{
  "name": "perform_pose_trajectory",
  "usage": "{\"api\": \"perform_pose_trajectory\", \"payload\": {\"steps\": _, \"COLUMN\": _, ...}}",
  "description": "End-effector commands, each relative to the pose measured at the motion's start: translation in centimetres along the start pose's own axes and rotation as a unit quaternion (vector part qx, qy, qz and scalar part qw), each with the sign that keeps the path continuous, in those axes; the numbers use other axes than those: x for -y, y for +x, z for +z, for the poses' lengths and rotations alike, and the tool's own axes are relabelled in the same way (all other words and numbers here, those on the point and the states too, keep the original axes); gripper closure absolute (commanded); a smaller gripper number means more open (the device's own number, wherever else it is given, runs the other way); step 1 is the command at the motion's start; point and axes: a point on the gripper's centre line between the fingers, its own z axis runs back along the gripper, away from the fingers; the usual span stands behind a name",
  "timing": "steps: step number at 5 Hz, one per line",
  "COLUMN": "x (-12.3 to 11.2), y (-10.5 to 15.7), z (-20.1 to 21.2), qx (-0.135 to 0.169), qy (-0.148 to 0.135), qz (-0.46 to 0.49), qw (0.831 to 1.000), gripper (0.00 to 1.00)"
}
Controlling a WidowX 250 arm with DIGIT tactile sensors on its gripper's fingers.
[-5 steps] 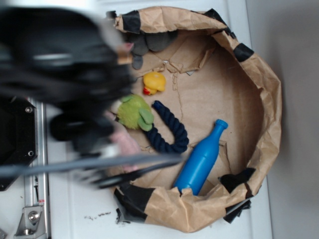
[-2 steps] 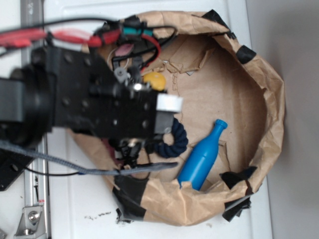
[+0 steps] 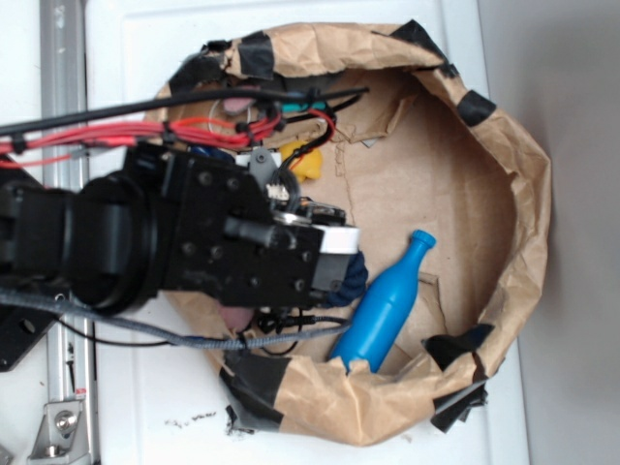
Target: Grab the green animal.
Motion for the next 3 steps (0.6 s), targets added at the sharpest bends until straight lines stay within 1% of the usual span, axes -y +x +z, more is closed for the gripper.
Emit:
{"api": "perform_pose_trajectory", "payload": {"steps": 1, "x": -3.6, "y": -0.1, "z": 5.8, "qx": 0.001, "qy": -0.062, "qz": 0.049, "qw": 0.997, "gripper": 1.00}}
{"api": "perform_pose_trajectory", "payload": {"steps": 2, "x": -5.4, "y": 0.5, "z": 10.5, "qx": 0.049, "qy": -0.079, "qz": 0.080, "qw": 0.992, "gripper": 1.00}}
{"api": "perform_pose_trajectory", "payload": {"steps": 3, "x": -7.3, "y": 0.7, "z": 15.3, "qx": 0.087, "qy": -0.088, "qz": 0.097, "qw": 0.988, "gripper": 1.00}}
